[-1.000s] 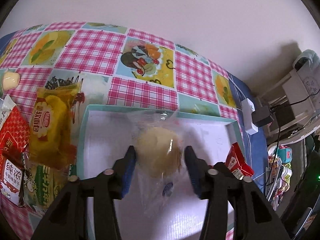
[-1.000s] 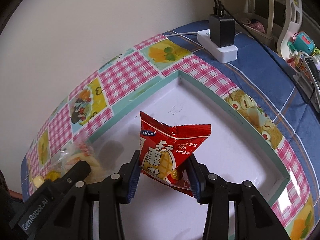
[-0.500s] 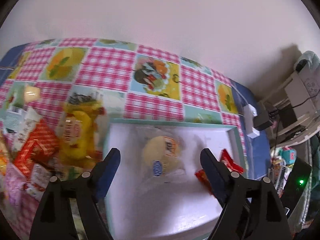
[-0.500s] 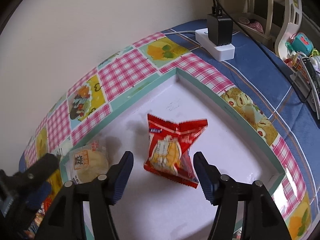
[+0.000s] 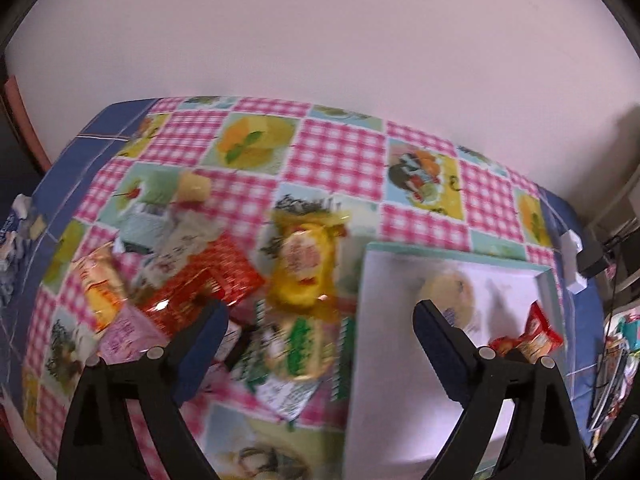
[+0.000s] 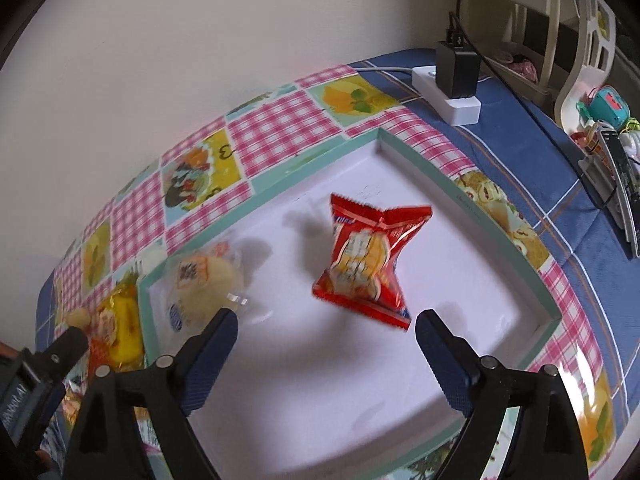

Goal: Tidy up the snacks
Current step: 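Move both tools back toward the snack pile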

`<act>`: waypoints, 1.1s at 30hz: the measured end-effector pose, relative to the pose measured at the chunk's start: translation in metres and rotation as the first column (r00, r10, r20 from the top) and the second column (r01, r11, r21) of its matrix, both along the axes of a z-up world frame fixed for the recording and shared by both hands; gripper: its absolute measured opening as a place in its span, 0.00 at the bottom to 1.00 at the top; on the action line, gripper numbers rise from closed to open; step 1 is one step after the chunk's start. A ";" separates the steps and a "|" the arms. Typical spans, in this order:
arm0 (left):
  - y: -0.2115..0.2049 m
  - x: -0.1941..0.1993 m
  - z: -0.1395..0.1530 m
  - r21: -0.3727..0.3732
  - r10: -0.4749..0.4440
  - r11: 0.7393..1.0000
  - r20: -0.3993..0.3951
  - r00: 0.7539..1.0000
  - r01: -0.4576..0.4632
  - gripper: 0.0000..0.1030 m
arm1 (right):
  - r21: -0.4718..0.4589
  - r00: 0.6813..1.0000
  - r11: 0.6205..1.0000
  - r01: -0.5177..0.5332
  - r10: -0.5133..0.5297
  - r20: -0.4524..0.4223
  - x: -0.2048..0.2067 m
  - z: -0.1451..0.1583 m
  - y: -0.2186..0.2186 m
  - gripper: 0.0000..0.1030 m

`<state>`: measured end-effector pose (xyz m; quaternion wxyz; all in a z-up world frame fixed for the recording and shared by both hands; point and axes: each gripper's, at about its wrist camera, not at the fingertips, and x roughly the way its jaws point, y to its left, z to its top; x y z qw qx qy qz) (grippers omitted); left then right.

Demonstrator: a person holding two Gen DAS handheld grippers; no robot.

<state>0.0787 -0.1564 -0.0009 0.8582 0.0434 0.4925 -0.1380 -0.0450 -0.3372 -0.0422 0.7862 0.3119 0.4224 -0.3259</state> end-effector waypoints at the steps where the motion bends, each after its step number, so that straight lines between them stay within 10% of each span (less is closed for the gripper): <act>1: 0.005 -0.002 0.001 0.010 0.003 1.000 0.007 1.000 -0.003 0.91 | -0.006 1.000 1.000 -0.012 0.012 -0.003 -0.001 0.001 0.005 0.90; 33: 0.120 -0.056 0.003 0.156 0.165 0.973 0.027 0.986 -0.168 0.91 | -0.039 0.980 0.985 -0.170 0.173 0.095 -0.058 0.028 0.103 1.00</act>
